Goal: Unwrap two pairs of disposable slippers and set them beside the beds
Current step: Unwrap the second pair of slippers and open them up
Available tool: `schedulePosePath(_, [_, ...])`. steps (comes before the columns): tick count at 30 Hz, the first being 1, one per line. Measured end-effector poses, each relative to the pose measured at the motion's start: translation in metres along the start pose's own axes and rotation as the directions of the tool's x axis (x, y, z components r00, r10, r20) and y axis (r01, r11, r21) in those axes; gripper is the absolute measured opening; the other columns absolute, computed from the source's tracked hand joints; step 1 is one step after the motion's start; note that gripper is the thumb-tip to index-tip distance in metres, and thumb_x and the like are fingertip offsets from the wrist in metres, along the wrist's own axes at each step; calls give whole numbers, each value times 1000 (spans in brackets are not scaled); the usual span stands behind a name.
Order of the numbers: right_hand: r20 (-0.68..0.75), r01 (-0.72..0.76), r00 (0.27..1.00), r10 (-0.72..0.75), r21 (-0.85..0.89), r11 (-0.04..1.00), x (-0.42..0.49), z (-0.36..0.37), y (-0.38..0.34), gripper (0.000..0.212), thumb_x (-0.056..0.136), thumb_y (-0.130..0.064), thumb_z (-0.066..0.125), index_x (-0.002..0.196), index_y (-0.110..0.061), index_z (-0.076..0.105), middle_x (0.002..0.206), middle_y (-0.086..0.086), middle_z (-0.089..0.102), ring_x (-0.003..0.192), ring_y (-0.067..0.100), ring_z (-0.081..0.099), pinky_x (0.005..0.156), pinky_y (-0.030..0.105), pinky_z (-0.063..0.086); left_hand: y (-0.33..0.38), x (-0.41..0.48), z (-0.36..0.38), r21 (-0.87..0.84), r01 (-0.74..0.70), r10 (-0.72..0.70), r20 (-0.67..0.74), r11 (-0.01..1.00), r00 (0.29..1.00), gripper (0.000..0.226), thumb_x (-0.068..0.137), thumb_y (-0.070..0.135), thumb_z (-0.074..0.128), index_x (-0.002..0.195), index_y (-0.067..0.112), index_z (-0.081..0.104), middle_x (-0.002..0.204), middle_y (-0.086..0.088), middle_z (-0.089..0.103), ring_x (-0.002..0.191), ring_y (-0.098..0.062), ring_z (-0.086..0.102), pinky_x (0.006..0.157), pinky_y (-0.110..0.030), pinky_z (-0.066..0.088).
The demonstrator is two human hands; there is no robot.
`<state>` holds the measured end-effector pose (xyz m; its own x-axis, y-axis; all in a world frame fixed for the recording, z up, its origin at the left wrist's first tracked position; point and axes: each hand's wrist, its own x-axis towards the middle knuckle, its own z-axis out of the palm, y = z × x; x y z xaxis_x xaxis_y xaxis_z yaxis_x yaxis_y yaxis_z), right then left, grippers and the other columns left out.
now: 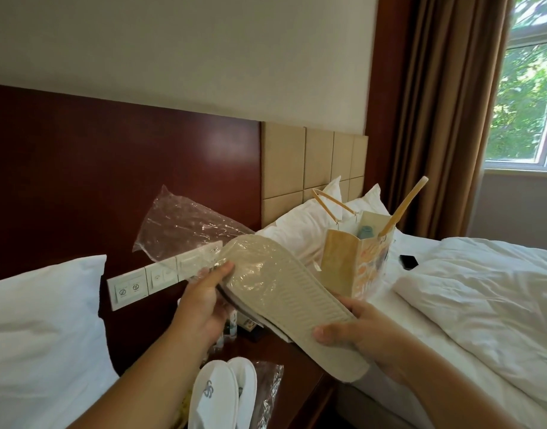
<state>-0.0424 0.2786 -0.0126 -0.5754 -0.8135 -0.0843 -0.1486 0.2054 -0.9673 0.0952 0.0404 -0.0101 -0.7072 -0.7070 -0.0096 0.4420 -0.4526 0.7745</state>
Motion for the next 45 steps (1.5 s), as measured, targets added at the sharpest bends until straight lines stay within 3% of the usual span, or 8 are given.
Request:
schedulePosePath(4, [58,-40,997,45,-75,996,-5,1,-4,62,62,-41,92,118,-27,69,108,0,77,97,21,75,91,47,58,-4,-4,2,60,-36,34,33,998,999,42,70,20,79,109,11,66,112,-15,72,95,-28,72,71,-37,59])
schedulePosePath(9, [-15,-9,1000,8,-67,998,-1,12,-3,61,56,-56,90,108,-29,72,103,-10,76,91,17,76,85,46,61,-23,-17,11,-1,-58,58,-4,998,998,72,75,21,81,137,8,47,123,-19,66,108,-34,67,88,-49,55])
schedulePosePath(18, [-33,-8,999,7,-34,999,2,13,4,53,57,-46,93,103,-31,71,94,-3,79,84,20,77,80,46,63,-36,-23,16,99,74,-71,-33,992,997,64,65,26,84,123,7,62,113,-19,71,99,-32,69,58,-35,57])
schedulePosePath(21, [-22,9,1000,-9,-21,1000,1,9,3,51,60,-42,93,105,-30,72,97,-5,79,85,19,77,79,45,63,-31,-20,16,134,56,-58,14,989,998,67,64,31,84,123,10,62,115,-18,70,103,-33,68,65,-37,57])
schedulePosePath(25, [-1,18,1000,-18,14,1000,-1,5,0,58,63,-34,92,116,-29,70,101,3,79,89,24,77,78,43,63,-35,-21,12,122,155,-159,29,980,987,70,59,54,83,113,13,66,92,-12,72,60,-20,64,68,-38,58])
schedulePosePath(28, [-5,30,1000,-30,-26,999,-1,2,0,58,65,-36,90,118,-30,69,102,3,79,90,23,77,81,45,62,-41,-18,6,103,199,-198,-20,975,980,63,61,46,83,112,14,66,98,-8,73,80,-21,68,63,-36,57])
schedulePosePath(32, [-1,19,1000,-19,-48,999,0,0,6,62,62,-40,90,119,-29,69,106,6,78,94,27,76,88,53,59,-43,-13,4,126,183,-181,-26,975,983,62,59,40,84,112,12,67,86,-6,76,66,-19,73,47,-28,52])
schedulePosePath(45, [-10,-6,1000,5,-84,996,2,-34,41,54,55,-51,90,104,-40,72,97,-4,79,86,19,77,79,42,62,-74,25,15,215,188,-172,-92,958,981,57,70,32,84,120,14,64,108,-9,74,96,-25,72,67,-36,58])
